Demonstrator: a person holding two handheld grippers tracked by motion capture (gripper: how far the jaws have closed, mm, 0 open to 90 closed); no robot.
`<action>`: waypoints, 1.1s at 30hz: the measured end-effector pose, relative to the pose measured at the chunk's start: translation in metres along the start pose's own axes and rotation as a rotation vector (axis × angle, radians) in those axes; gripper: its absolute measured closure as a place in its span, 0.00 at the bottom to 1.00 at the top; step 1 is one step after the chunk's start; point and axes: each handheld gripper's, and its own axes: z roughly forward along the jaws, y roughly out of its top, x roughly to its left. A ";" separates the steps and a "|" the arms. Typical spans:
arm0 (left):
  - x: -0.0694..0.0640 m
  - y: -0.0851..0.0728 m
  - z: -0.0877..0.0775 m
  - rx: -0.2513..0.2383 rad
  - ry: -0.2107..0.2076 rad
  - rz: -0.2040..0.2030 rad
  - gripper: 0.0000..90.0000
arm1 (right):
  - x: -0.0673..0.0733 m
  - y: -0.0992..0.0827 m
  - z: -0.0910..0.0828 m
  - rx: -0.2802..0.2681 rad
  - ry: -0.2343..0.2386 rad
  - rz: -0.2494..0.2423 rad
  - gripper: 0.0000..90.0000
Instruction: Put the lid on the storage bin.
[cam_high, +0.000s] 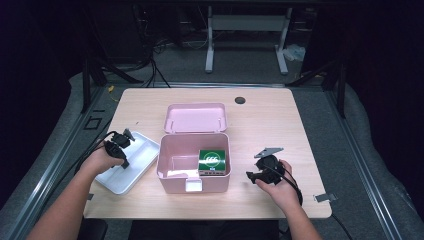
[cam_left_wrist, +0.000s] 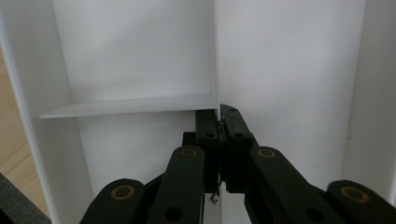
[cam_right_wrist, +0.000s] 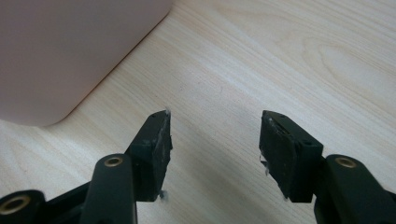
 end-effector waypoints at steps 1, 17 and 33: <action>0.000 0.000 0.000 -0.001 -0.004 -0.003 0.98 | 0.000 0.000 0.000 0.001 -0.002 -0.001 0.48; 0.005 -0.002 -0.029 -0.015 -0.022 0.005 0.99 | 0.000 0.000 0.002 0.006 -0.002 0.001 0.48; 0.014 -0.016 -0.065 -0.045 -0.024 -0.005 0.99 | -0.001 -0.001 0.004 0.006 -0.001 0.011 0.48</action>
